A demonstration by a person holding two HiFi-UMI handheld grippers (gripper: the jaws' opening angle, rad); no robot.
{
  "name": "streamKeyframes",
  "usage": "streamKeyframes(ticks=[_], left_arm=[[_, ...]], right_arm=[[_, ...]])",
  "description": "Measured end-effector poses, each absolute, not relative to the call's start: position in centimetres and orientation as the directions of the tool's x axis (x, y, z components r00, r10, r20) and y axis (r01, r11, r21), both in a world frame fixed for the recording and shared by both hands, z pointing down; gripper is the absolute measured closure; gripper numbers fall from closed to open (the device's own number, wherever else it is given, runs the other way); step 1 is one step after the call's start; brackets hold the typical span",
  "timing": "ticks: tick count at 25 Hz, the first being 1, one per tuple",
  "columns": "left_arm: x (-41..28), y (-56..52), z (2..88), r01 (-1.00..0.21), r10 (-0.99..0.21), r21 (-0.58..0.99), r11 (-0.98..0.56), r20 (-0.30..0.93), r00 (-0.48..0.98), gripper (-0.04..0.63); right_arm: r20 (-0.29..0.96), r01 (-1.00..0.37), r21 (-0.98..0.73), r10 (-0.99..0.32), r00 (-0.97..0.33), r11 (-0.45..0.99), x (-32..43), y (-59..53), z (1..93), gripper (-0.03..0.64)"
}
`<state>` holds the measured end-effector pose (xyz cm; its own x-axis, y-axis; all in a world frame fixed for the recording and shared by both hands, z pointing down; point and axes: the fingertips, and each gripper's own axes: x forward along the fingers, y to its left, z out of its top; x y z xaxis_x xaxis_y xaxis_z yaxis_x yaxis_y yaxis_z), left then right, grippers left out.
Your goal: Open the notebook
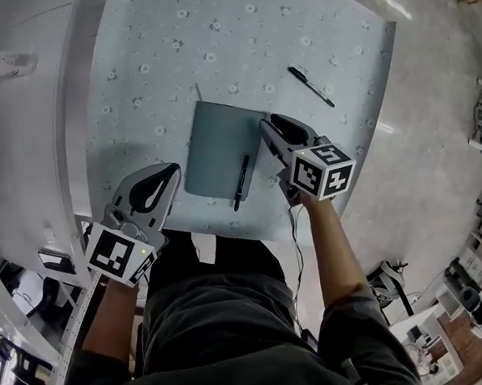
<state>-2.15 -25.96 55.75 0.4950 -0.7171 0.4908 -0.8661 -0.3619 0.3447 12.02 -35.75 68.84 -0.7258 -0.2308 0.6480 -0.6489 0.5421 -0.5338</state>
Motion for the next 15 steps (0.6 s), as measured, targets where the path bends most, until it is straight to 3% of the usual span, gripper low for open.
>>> streamKeyframes(ticks=[15], left_arm=[[-3.9, -24.6, 57.3, -0.871, -0.716, 0.384, -0.306, 0.510, 0.476, 0.595]], right_arm=[[0.701, -0.657, -0.543, -0.148, -0.697, 0.523, 11.2, -35.4, 72.1, 0.503]])
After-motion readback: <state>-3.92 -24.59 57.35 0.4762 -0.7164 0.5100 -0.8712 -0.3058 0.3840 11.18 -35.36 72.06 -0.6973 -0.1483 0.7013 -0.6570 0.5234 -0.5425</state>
